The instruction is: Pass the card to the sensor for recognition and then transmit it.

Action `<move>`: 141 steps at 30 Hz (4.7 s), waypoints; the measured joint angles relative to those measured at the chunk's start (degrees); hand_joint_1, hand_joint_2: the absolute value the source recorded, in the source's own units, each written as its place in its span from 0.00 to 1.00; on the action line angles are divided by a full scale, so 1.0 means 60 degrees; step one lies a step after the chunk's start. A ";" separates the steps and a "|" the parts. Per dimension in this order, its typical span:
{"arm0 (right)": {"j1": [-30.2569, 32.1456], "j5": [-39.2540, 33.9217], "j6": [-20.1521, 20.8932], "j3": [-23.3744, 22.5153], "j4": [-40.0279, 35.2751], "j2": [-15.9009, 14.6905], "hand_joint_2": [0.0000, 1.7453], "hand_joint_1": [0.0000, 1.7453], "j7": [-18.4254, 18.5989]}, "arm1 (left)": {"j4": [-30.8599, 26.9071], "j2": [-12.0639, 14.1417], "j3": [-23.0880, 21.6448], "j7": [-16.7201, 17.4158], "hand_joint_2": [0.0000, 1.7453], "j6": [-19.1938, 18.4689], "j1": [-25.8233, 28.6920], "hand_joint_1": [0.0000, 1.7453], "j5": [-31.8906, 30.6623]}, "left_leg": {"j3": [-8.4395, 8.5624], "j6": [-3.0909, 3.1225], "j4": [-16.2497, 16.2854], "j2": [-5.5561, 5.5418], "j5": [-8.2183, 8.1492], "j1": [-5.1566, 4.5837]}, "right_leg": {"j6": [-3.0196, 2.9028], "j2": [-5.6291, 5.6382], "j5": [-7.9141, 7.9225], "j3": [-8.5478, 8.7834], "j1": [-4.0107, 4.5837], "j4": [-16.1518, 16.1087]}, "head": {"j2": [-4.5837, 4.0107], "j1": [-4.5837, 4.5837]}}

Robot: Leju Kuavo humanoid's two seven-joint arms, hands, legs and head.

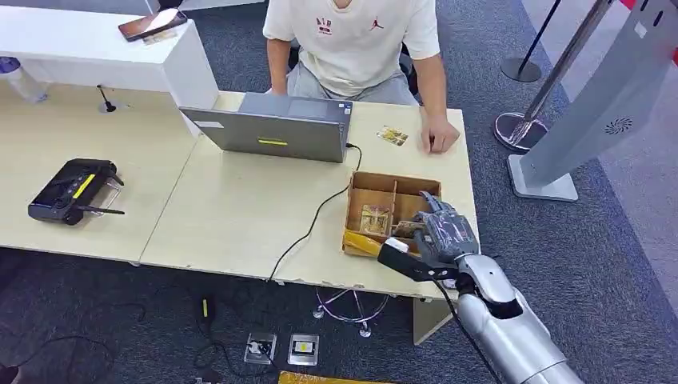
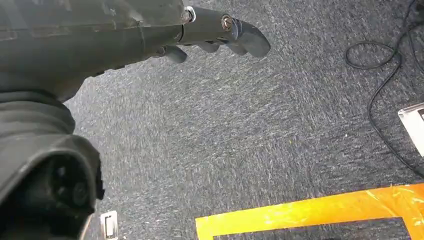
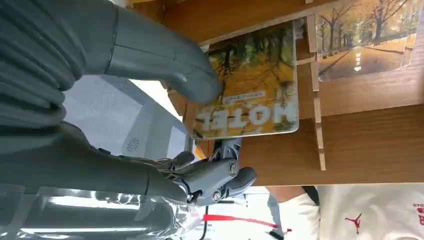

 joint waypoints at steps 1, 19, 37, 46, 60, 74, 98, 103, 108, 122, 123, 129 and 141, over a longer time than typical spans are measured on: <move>-0.0018 -0.0004 0.0008 0.0000 0.0018 0.0018 1.00 0.92 -0.0004 | 0.0000 0.0000 0.0000 0.0000 0.00 0.0000 -0.0001 0.00 0.0004 | 0.0001 0.0000 0.0000 0.0000 0.0000 0.0000 | 0.0000 0.0001 0.0000 0.0000 0.0000 0.0000 | 0.0000 0.0000; -0.0104 -0.0073 0.0259 0.0011 0.0117 0.0208 1.00 1.00 0.0007 | 0.0000 -0.0007 0.0171 0.0008 0.00 0.0011 0.0001 0.00 0.0142 | 0.0002 0.0000 0.0000 0.0000 0.0000 0.0000 | 0.0000 0.0003 0.0000 -0.0001 0.0000 0.0000 | 0.0000 0.0000; -0.0545 -0.0189 -0.0561 -0.0332 0.0117 0.0200 1.00 1.00 -0.0033 | 0.0000 -0.0007 0.0215 -0.0025 0.00 0.0044 0.0001 0.00 0.0036 | 0.0004 0.0000 0.0001 0.0001 0.0001 0.0000 | 0.0000 0.0005 0.0001 -0.0001 0.0000 0.0000 | 0.0000 -0.0004; -0.1132 -0.0168 -0.1191 -0.0805 0.0474 0.0186 1.00 1.00 -0.0266 | 0.0000 -0.0011 0.0215 -0.0149 0.00 0.0066 0.0001 0.00 -0.0120 | 0.0003 0.0000 0.0002 0.0001 0.0001 0.0000 | 0.0000 0.0006 0.0001 -0.0003 0.0000 0.0000 | 0.0000 0.0000; -0.2894 -0.0113 -0.1625 -0.1800 0.1243 -0.0200 1.00 1.00 -0.0805 | 0.0000 -0.0015 0.0189 -0.0328 0.00 0.0091 -0.0001 0.00 -0.0485 | -0.0001 0.0000 0.0004 0.0003 0.0001 -0.0002 | 0.0001 0.0008 0.0003 -0.0002 -0.0002 0.0002 | 0.0000 -0.0004; -0.6438 0.1133 -0.2838 -0.1800 0.3935 0.0528 1.00 1.00 -0.1475 | -0.0004 -0.0022 0.0044 -0.0400 0.00 0.0040 -0.0018 0.00 -0.0885 | -0.0005 -0.0004 0.0004 0.0000 0.0005 0.0004 | 0.0000 0.0002 0.0004 -0.0003 0.0003 0.0005 | 0.0000 0.0000; -0.6389 0.1275 -0.2911 -0.1756 0.5643 0.1402 1.00 0.00 -0.1570 | -0.0004 -0.0007 -0.0040 -0.0400 0.00 0.0000 -0.0016 0.00 -0.0831 | -0.0003 -0.0004 0.0005 0.0000 0.0005 0.0007 | 0.0000 0.0003 0.0004 -0.0005 0.0007 0.0004 | 0.0000 0.0000; -0.6384 0.1260 -0.3319 -0.1756 0.5752 0.1399 1.00 0.00 -0.1636 | -0.0004 -0.0007 -0.0040 -0.0400 0.00 0.0007 -0.0013 0.00 -0.0772 | 0.0001 -0.0004 0.0006 0.0000 0.0005 0.0008 | 0.0000 0.0005 0.0004 -0.0006 0.0008 0.0005 | 0.0000 0.0000; -0.6418 0.1114 -0.5072 -0.1829 0.5741 0.1041 1.00 0.00 -0.2015 | -0.0004 -0.0011 -0.0040 -0.0400 0.00 0.0120 -0.0004 0.00 -0.0597 | 0.0003 -0.0004 0.0009 -0.0004 0.0005 0.0008 | 0.0000 -0.0003 0.0004 -0.0003 0.0008 0.0004 | 0.0000 0.0004; -0.4881 -0.1439 -0.6065 -0.6680 0.4339 -0.2817 1.00 0.00 -0.5032 | -0.0007 -0.0102 0.0044 0.0011 0.00 0.0405 0.0157 0.00 0.0252 | -0.0002 0.0046 0.0071 -0.0075 -0.0033 0.0008 | 0.0012 -0.0089 -0.0003 0.0046 0.0011 -0.0045 | 0.0000 0.0007; -0.4490 -0.1566 -0.6065 -0.7298 0.4310 -0.3128 1.00 0.00 -0.5234 | -0.0007 -0.0127 0.0076 0.0026 0.00 0.0447 0.0178 0.00 0.0284 | -0.0006 0.0052 0.0069 -0.0071 -0.0039 0.0007 | 0.0013 -0.0085 -0.0003 0.0047 0.0010 -0.0050 | 0.0000 0.0000; -0.2006 -0.1574 -0.6065 -1.0795 0.4342 -0.4178 1.00 0.00 -0.5552 | -0.0007 -0.0237 0.0255 0.0143 0.00 0.0707 0.0170 0.00 0.0506 | -0.0005 0.0068 0.0066 -0.0041 -0.0065 0.0018 | 0.0020 -0.0055 -0.0013 0.0047 0.0023 -0.0057 | 0.0000 0.0003; 0.2151 0.2481 -0.6054 -1.6660 0.5753 -0.3118 1.00 0.00 -0.2381 | -0.0007 -0.0470 0.0550 0.0401 0.00 0.0863 0.0117 0.00 0.0878 | 0.0005 0.0037 0.0051 -0.0019 -0.0084 0.0060 | -0.0004 -0.0036 -0.0037 0.0043 0.0067 -0.0055 | 0.0000 0.0000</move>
